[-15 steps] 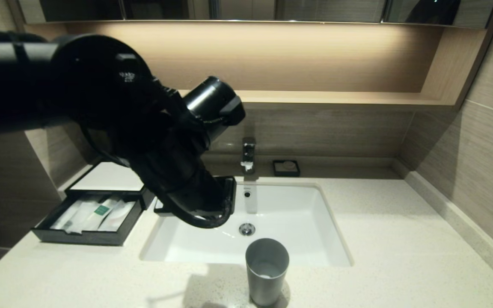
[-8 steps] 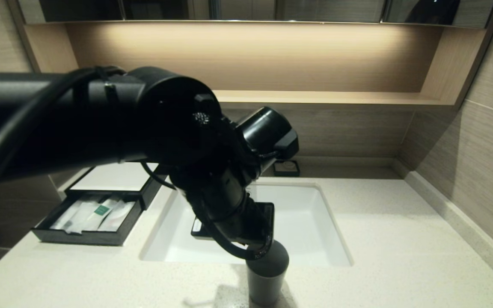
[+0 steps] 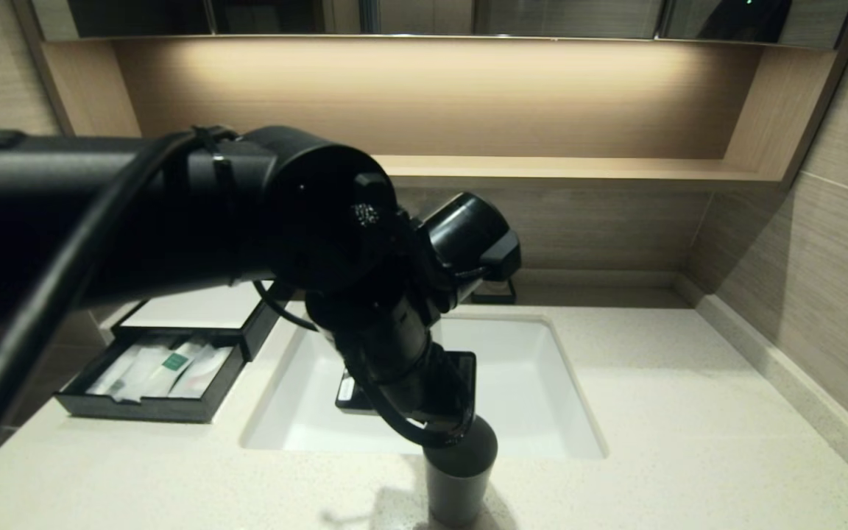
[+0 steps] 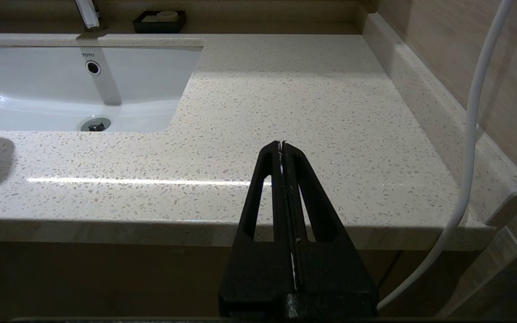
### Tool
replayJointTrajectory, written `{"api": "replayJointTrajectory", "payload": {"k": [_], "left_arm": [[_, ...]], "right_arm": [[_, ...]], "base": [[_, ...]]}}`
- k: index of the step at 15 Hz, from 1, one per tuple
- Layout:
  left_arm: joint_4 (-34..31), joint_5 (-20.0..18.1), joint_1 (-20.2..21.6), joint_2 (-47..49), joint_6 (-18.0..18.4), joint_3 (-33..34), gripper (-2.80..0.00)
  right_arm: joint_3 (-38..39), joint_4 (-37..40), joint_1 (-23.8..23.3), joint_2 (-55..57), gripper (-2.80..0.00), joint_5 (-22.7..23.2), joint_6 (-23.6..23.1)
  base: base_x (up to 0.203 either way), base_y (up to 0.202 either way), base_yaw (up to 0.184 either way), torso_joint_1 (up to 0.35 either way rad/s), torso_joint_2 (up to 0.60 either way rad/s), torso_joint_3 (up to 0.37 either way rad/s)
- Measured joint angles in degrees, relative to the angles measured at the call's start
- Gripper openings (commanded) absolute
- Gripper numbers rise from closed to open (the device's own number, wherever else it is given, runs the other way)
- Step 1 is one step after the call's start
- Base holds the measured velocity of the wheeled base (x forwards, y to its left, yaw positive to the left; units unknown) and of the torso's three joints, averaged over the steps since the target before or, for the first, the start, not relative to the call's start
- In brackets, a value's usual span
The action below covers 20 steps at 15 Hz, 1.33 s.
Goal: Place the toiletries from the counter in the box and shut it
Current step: Pick up the cup
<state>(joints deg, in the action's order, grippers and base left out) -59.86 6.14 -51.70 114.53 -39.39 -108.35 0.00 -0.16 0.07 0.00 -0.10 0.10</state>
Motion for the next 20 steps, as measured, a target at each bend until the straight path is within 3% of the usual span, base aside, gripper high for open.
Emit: {"api": "replayJointTrajectory", "payload": {"k": [2, 3, 4, 20], "left_arm": [[-0.31, 1.71, 0.00, 0.29, 0.02, 0.17, -2.80], [-0.28, 2.17, 0.00, 0.52, 0.00, 0.21, -0.23], [-0.28, 2.20, 0.02, 0.71, -0.07, 0.27, 0.00], [-0.85, 2.39, 0.02, 2.25, -0.71, 0.35, 0.00]], "right_arm": [[0.00, 0.02, 0.00, 0.00, -2.80, 0.00, -0.02], [0.00, 0.00, 0.00, 0.00, -2.80, -0.01, 0.00], [0.00, 0.00, 0.00, 0.00, -2.80, 0.00, -0.02], [0.00, 0.02, 0.00, 0.00, -2.80, 0.02, -0.01]], "base": [[0.000, 0.000, 0.000, 0.000, 0.00, 0.000], [0.000, 0.000, 0.000, 0.000, 0.00, 0.000], [0.000, 0.000, 0.000, 0.000, 0.00, 0.000], [0.000, 0.000, 0.000, 0.000, 0.00, 0.000]]}}
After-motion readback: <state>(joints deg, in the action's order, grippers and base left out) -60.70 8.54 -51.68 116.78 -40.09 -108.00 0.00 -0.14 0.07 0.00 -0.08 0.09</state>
